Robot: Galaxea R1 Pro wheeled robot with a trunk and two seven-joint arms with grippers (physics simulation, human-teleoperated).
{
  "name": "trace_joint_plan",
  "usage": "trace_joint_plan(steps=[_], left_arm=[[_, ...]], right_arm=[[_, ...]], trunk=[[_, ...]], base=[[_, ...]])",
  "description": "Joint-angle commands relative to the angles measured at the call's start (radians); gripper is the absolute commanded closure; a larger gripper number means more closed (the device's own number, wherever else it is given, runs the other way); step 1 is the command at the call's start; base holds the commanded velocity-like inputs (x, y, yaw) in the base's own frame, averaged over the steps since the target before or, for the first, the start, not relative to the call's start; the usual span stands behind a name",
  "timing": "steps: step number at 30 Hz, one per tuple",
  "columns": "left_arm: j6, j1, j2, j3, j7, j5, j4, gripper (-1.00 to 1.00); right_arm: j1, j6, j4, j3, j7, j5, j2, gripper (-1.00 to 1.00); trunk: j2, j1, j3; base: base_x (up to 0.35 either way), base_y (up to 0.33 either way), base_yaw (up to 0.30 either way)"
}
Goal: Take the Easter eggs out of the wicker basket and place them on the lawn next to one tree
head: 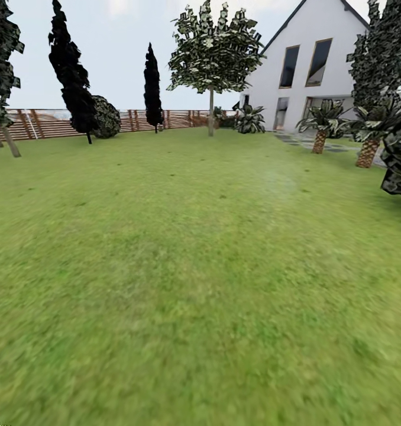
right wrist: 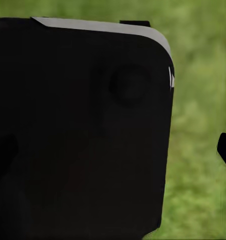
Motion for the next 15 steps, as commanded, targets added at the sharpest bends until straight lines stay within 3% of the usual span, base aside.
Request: trace_joint_plan(steps=[1,15], left_arm=[[-0.001,0.0,0.0,0.001,-0.002,0.001,0.0,-1.0],[-0.001,0.0,0.0,0.001,-0.001,0.001,0.0,-1.0]], right_arm=[[0.0,-0.003,0.001,0.001,0.001,0.001,0.0,-1.0],[0.0,-0.004,0.001,0.002,0.001,0.001,-0.001,-1.0]], trunk=[[0.0,0.001,-0.001],[0.0,0.001,-0.001]], base=[[0.338,0.0,0.292],[0.338,0.0,0.292]])
